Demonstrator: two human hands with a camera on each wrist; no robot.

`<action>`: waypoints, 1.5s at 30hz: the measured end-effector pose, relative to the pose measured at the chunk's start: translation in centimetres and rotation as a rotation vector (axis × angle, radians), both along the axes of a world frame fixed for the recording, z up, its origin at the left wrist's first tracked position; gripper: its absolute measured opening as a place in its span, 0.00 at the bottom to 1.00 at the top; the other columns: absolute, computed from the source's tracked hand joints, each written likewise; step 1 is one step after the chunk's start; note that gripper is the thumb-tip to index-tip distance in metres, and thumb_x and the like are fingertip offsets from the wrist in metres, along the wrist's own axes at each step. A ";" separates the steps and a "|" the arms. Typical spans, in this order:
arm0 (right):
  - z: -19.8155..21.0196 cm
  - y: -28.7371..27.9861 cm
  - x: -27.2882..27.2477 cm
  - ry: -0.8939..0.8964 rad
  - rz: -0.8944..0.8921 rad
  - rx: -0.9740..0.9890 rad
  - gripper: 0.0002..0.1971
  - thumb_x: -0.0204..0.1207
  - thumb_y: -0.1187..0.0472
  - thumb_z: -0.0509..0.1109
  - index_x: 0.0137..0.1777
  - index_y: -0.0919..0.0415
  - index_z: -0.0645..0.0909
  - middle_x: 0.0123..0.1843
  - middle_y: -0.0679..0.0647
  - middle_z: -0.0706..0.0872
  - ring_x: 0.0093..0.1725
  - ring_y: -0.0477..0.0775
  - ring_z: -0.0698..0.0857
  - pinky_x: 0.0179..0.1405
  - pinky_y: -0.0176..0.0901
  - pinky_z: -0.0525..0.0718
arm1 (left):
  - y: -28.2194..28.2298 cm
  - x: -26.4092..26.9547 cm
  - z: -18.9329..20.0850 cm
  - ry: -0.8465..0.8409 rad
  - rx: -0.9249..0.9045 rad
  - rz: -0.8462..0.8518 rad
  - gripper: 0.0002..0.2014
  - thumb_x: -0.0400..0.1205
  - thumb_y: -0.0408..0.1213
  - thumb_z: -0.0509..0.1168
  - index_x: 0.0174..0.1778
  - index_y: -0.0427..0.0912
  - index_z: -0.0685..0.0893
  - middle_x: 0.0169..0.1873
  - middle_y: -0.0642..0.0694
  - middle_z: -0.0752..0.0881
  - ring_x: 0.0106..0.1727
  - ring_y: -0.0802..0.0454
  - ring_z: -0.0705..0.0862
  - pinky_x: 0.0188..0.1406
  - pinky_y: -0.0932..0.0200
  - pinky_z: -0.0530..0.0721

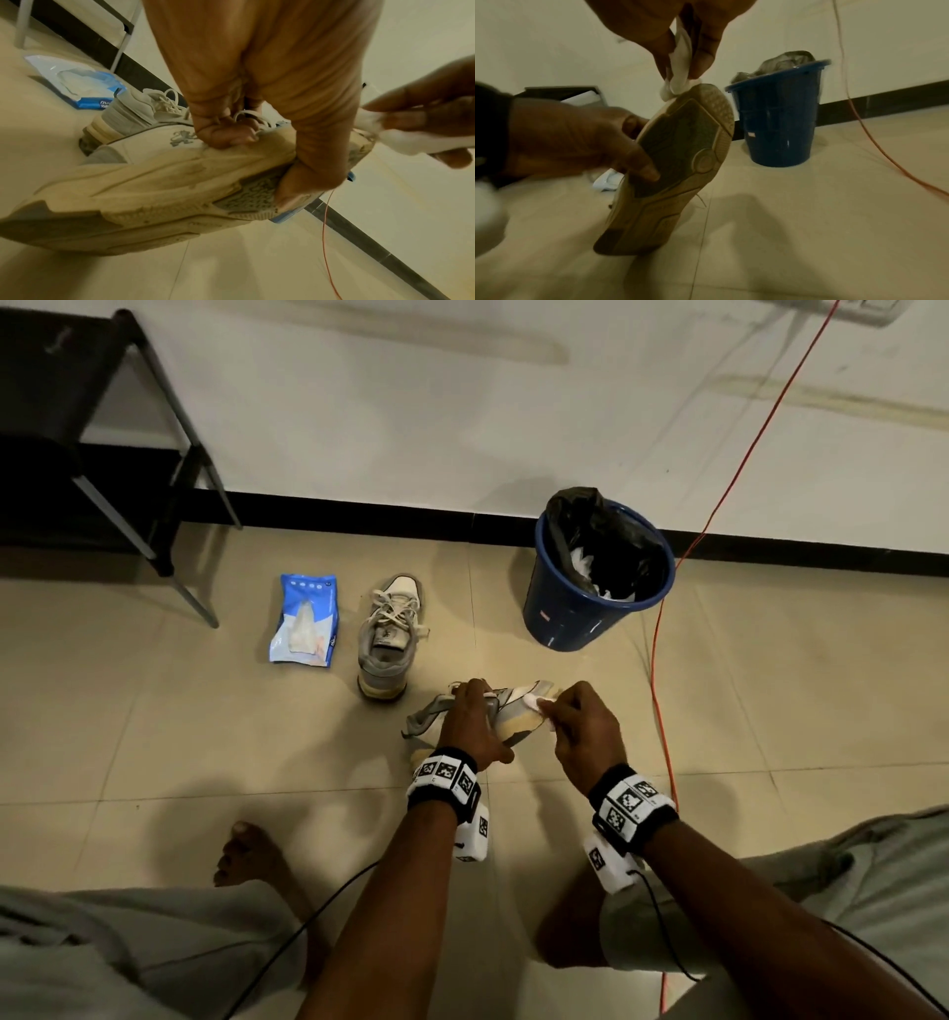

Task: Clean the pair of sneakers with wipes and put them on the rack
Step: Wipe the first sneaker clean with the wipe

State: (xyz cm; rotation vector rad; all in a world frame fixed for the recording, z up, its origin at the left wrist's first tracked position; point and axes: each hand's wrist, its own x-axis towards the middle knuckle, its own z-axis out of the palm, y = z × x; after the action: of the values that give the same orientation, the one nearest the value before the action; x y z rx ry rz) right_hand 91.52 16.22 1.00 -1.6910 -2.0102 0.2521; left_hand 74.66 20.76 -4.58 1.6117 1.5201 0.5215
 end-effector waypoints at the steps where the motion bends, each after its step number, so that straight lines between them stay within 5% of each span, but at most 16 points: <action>1: -0.3 -0.2 -0.5 -0.061 0.051 -0.006 0.10 0.74 0.69 0.72 0.54 0.60 0.87 0.42 0.55 0.78 0.38 0.55 0.78 0.33 0.42 0.78 | 0.0 0.1 -0.1 -0.002 -0.005 0.013 0.47 0.51 0.35 0.87 0.64 0.41 0.70 0.62 0.43 0.75 0.59 0.45 0.76 0.52 0.57 0.76; 5: -1.3 -1.7 -1.8 -0.206 0.173 -0.133 0.16 0.69 0.70 0.73 0.57 0.61 0.86 0.46 0.58 0.80 0.40 0.60 0.80 0.33 0.45 0.80 | -0.2 0.1 -0.3 -0.004 0.003 0.017 0.45 0.51 0.33 0.86 0.62 0.40 0.70 0.60 0.43 0.75 0.59 0.44 0.77 0.50 0.59 0.73; 10: -0.1 0.9 1.0 -0.090 -0.179 -0.067 0.09 0.68 0.70 0.74 0.48 0.63 0.89 0.42 0.58 0.81 0.36 0.60 0.81 0.34 0.44 0.80 | -2.2 1.2 -0.8 -0.062 -0.004 0.095 0.39 0.58 0.33 0.85 0.60 0.38 0.71 0.58 0.43 0.77 0.57 0.47 0.77 0.51 0.61 0.71; 15: -1.6 -1.7 -1.6 -0.267 0.138 -0.238 0.09 0.65 0.63 0.78 0.45 0.62 0.86 0.41 0.59 0.81 0.36 0.62 0.81 0.26 0.43 0.78 | -4.4 3.3 -2.6 -0.137 0.006 0.056 0.29 0.67 0.35 0.80 0.57 0.39 0.70 0.51 0.43 0.81 0.52 0.43 0.83 0.46 0.56 0.78; 19: -2.0 1.3 -0.1 -0.188 -0.220 -0.285 0.06 0.73 0.66 0.69 0.49 0.61 0.83 0.48 0.58 0.81 0.46 0.62 0.80 0.38 0.41 0.73 | -4.5 3.7 -3.0 -0.163 0.004 0.081 0.32 0.64 0.29 0.82 0.57 0.42 0.70 0.53 0.44 0.81 0.50 0.49 0.81 0.49 0.62 0.76; 21: -2.1 0.5 -0.4 -0.175 -0.258 -0.297 0.06 0.73 0.67 0.68 0.49 0.61 0.83 0.47 0.59 0.82 0.44 0.61 0.81 0.37 0.40 0.74 | -4.2 3.8 -3.0 -0.198 0.010 0.091 0.31 0.64 0.31 0.83 0.54 0.44 0.69 0.50 0.47 0.81 0.47 0.52 0.80 0.47 0.61 0.77; 24: -2.4 -1.3 -2.0 -0.268 0.002 -0.367 0.06 0.67 0.64 0.75 0.42 0.64 0.83 0.38 0.58 0.80 0.35 0.62 0.80 0.24 0.42 0.75 | -3.6 3.9 -3.4 -0.247 0.015 0.148 0.24 0.68 0.32 0.80 0.50 0.43 0.71 0.43 0.48 0.82 0.42 0.51 0.81 0.42 0.56 0.79; 28: -2.7 1.2 0.6 -0.270 -0.219 -0.281 0.06 0.68 0.64 0.74 0.44 0.64 0.84 0.43 0.59 0.80 0.38 0.61 0.80 0.32 0.41 0.75 | -3.0 3.5 -3.3 -0.191 0.006 0.107 0.28 0.66 0.29 0.81 0.53 0.42 0.70 0.46 0.48 0.80 0.45 0.51 0.80 0.42 0.66 0.69; 31: -2.7 -0.5 -0.8 -0.391 0.017 -0.396 0.05 0.66 0.65 0.71 0.42 0.65 0.84 0.40 0.61 0.80 0.37 0.65 0.81 0.27 0.47 0.81 | -3.1 3.9 -3.0 -0.202 0.017 0.067 0.23 0.71 0.29 0.77 0.52 0.41 0.70 0.44 0.49 0.79 0.44 0.50 0.79 0.40 0.68 0.68; 35: -2.2 1.4 0.6 -0.306 -0.211 -0.312 0.09 0.60 0.64 0.77 0.39 0.66 0.83 0.40 0.62 0.81 0.35 0.63 0.81 0.29 0.43 0.76 | -3.1 4.0 -3.0 -0.157 0.015 0.060 0.23 0.71 0.28 0.77 0.51 0.43 0.68 0.46 0.48 0.79 0.45 0.51 0.78 0.44 0.62 0.73; 39: -2.6 -0.3 -1.0 -0.358 -0.003 -0.350 0.06 0.63 0.64 0.68 0.38 0.66 0.82 0.37 0.62 0.80 0.33 0.65 0.81 0.24 0.48 0.79 | -3.0 4.1 -2.9 -0.222 -0.014 0.102 0.20 0.73 0.29 0.75 0.51 0.41 0.70 0.45 0.47 0.81 0.44 0.51 0.79 0.42 0.66 0.71; 42: -2.2 2.7 0.3 -0.236 -0.284 -0.305 0.05 0.60 0.67 0.74 0.36 0.67 0.84 0.37 0.63 0.81 0.33 0.65 0.80 0.29 0.46 0.78 | -3.2 4.3 -3.1 -0.151 -0.012 0.115 0.22 0.72 0.28 0.75 0.52 0.42 0.68 0.48 0.44 0.82 0.48 0.49 0.81 0.46 0.63 0.75; 45: -2.6 2.8 -2.1 -0.363 -0.076 -0.432 0.05 0.63 0.63 0.74 0.34 0.65 0.85 0.36 0.62 0.82 0.36 0.64 0.82 0.32 0.44 0.76 | -3.7 4.9 -2.8 -0.076 0.007 0.117 0.10 0.82 0.30 0.66 0.47 0.42 0.69 0.42 0.47 0.81 0.43 0.55 0.82 0.40 0.66 0.78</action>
State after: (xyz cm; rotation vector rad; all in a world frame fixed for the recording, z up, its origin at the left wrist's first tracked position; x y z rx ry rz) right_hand 89.39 19.06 -1.61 -2.2088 -2.2612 0.3998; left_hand 79.52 17.04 -7.34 1.4982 1.5638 0.6460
